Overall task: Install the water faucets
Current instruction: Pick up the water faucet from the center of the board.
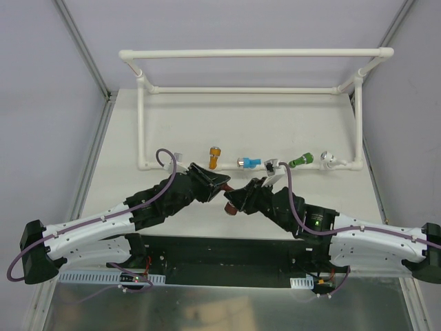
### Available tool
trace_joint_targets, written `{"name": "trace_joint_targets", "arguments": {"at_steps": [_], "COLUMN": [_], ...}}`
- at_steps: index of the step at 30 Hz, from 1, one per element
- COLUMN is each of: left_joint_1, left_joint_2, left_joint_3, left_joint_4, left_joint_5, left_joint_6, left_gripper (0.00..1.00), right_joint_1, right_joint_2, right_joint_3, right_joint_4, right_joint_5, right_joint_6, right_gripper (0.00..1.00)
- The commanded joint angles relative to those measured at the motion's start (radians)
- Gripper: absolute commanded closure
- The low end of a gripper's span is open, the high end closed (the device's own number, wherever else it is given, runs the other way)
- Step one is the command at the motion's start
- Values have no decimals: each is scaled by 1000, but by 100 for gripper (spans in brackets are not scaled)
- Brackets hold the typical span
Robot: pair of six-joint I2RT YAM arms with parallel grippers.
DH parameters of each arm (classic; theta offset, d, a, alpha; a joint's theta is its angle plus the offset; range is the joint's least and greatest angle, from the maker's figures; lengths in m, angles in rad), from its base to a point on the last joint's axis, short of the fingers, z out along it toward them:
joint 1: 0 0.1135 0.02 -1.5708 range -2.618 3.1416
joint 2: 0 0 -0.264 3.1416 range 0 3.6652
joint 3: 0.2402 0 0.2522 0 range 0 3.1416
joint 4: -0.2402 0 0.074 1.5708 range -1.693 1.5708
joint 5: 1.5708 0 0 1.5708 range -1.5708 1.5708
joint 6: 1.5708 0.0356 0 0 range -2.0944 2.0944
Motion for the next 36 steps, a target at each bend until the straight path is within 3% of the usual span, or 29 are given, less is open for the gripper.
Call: {"name": "trace_joint_targets", "arguments": {"at_steps": [1, 7, 21, 27, 36], "left_joint_1": [-5, -4, -4, -2, -5], "left_joint_2": [2, 5, 0, 0, -5], "left_joint_3": [8, 58, 75, 75, 57], "left_joint_4": [-64, -64, -49, -44, -41], "left_joint_5": [-23, -61, -66, -63, -57], "left_joint_6": [21, 75, 92, 90, 72], "left_gripper": [100, 100, 46, 42, 44], "right_joint_1": [-26, -23, 2, 8, 13], "right_joint_2": [-22, 55, 130, 147, 112], "right_joint_3": [15, 11, 3, 6, 14], "right_joint_4": [42, 45, 61, 62, 56], "right_joint_5": [88, -45, -114, -133, -99], "right_joint_6": [-18, 16, 40, 40, 2], "right_gripper": [100, 100, 100, 100, 100]}}
